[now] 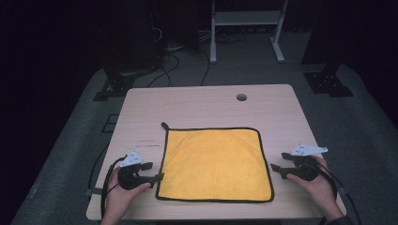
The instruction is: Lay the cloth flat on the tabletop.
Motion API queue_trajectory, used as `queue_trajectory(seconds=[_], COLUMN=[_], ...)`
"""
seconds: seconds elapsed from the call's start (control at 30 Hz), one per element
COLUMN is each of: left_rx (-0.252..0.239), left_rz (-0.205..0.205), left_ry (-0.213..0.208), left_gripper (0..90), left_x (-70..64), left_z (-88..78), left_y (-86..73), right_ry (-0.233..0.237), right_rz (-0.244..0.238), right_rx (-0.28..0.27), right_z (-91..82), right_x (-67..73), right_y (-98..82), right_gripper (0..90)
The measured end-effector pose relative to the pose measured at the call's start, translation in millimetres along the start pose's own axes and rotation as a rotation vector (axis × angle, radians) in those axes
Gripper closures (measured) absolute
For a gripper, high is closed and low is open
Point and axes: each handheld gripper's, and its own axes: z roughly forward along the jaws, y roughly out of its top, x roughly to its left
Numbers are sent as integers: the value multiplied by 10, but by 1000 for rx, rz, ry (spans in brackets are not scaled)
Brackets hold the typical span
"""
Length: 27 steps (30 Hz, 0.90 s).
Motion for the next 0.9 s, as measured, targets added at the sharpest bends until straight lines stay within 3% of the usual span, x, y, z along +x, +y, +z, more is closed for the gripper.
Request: queue_trajectory(seconds=[0.2, 0.33, 0.5, 0.67, 0.9], left_rx=[12, 19, 46, 56, 66], left_rz=[2, 4, -2, -6, -23], left_ry=[38, 53, 75, 103, 162], left_gripper=[228, 196, 184, 178, 179], left_x=[89, 110, 150, 184, 259], left_z=[144, 256, 407, 487, 571], left_y=[104, 165, 212, 238, 243], right_ry=[-83, -115, -111, -116, -116], right_rz=[42, 51, 81, 84, 82], right_rx=[68, 82, 83, 39, 40], right_z=[151, 187, 214, 234, 230], right_x=[-181, -228, -251, -272, -271], right_y=[-13, -31, -67, -120, -124], right_gripper=[262, 242, 218, 157, 157])
